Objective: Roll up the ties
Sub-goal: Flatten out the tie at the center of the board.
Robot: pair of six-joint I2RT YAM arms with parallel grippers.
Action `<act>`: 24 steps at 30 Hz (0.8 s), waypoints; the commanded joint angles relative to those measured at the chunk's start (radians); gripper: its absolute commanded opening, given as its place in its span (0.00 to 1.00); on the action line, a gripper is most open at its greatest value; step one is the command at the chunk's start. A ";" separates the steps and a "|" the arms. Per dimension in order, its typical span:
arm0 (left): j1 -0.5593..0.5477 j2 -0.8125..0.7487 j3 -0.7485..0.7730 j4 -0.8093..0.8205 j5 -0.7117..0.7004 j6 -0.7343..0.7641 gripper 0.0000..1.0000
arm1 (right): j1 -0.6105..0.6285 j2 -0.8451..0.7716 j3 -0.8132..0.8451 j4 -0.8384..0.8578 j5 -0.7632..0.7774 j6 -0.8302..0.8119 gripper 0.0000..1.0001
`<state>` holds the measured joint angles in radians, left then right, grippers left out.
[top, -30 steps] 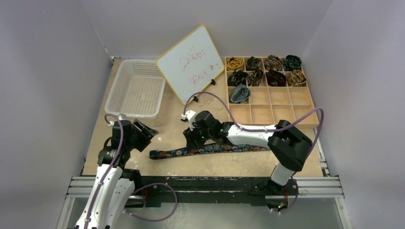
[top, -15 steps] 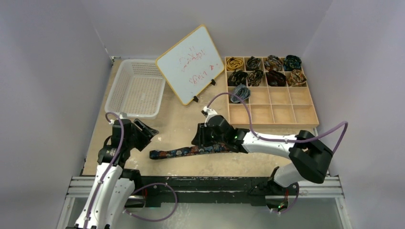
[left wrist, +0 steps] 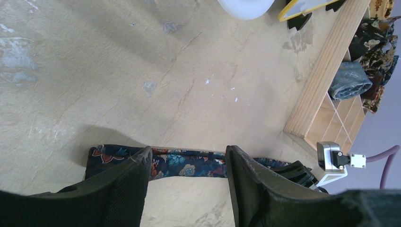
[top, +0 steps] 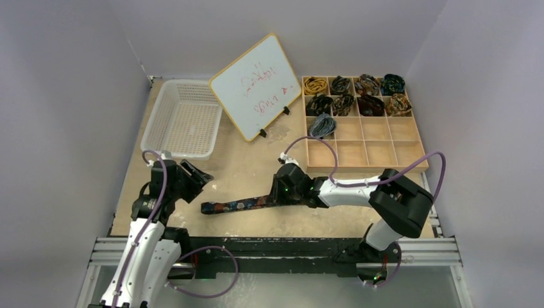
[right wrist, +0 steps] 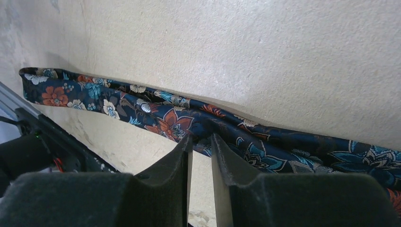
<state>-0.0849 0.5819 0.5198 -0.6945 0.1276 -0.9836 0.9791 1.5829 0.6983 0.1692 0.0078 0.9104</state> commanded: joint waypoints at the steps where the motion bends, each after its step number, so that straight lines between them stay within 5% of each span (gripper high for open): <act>1: 0.007 0.014 0.000 0.054 0.024 0.020 0.57 | -0.016 -0.023 -0.061 -0.075 0.092 0.068 0.24; 10: 0.006 0.076 -0.100 0.170 0.119 0.041 0.57 | -0.163 -0.115 -0.177 -0.064 0.015 0.083 0.24; 18: 0.007 0.104 -0.183 0.297 0.212 0.065 0.57 | -0.224 -0.342 -0.212 -0.198 0.142 0.123 0.25; 24: 0.007 0.130 -0.216 0.424 0.330 0.122 0.56 | -0.222 -0.409 -0.102 -0.114 0.116 -0.101 0.38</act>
<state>-0.0849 0.7033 0.3237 -0.4129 0.3511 -0.9226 0.7570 1.2068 0.4984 0.0109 0.1013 0.9733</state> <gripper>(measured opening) 0.566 0.338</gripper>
